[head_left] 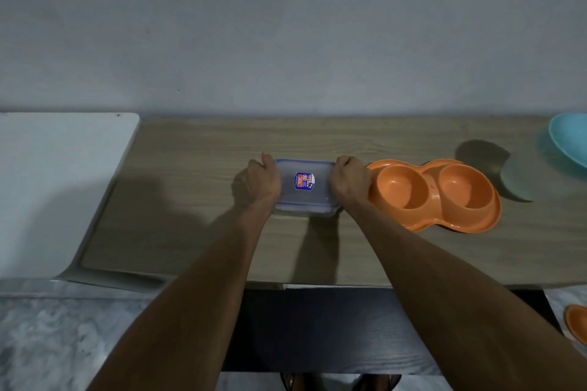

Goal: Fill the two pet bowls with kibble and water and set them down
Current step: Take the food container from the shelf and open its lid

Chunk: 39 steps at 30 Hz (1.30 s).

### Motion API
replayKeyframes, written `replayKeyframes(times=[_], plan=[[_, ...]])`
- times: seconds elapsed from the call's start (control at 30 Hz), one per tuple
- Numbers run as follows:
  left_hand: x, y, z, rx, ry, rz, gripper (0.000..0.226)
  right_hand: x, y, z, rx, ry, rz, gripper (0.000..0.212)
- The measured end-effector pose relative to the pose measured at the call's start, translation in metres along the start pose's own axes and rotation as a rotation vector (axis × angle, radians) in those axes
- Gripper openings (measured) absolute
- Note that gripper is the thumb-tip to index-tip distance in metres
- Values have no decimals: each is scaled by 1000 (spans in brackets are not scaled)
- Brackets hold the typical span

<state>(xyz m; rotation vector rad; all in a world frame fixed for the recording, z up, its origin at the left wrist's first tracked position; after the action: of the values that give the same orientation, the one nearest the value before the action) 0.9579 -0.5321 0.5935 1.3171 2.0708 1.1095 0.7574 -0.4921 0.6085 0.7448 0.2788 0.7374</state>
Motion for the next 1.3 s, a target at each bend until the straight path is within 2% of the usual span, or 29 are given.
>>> replayKeyframes(times=[0.13, 0.3, 0.43, 0.53, 0.67, 0.8, 0.83, 0.9, 0.97, 1.03, 1.1, 1.2, 1.3], plan=[[0, -1, 0, -14, 13, -6, 71, -3, -2, -2, 79, 9, 15, 49], [-3, -4, 1, -4, 39, 4, 70, -1, -6, 1, 98, 50, 142, 37], [-2, -4, 0, 21, 63, 20, 69, -2, -4, 5, 133, 103, 167, 40], [-1, -1, 0, 30, 72, 18, 71, -2, -2, 6, 151, 123, 123, 42], [4, 10, -1, 25, 69, -86, 69, -4, -8, 3, 200, 120, 116, 42], [18, 29, -10, 207, 173, -16, 53, -8, 2, 7, 238, 77, 51, 46], [24, 37, -12, 265, 170, -17, 51, -10, 7, 13, 222, 98, 11, 45], [37, 51, -10, 295, 36, -68, 55, -14, 15, 33, 215, 217, -25, 43], [53, 58, -6, 274, -197, -88, 67, -17, 10, 53, 245, 308, 47, 42], [67, 54, 0, 105, -401, -72, 80, -20, -8, 67, 286, 348, 216, 41], [75, 44, 3, -66, -533, -27, 89, -17, -29, 77, 354, 361, 411, 43], [76, 32, 9, -151, -520, 126, 88, -8, -51, 83, 463, 362, 613, 47], [77, 26, 10, -165, -486, 209, 84, -5, -62, 87, 485, 356, 680, 45]])
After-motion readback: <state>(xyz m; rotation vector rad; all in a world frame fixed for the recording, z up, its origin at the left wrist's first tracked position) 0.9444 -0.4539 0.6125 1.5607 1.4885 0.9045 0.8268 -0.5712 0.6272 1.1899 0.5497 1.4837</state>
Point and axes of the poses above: each hand's wrist, its own x-axis away from the middle knuckle, its own y-axis out of the back of the hand, z = x × y, the point moved 5 cm from there along -x, towards the middle knuckle, and after that the axes turned 13 degrees about -z, right-handed, at the moved point
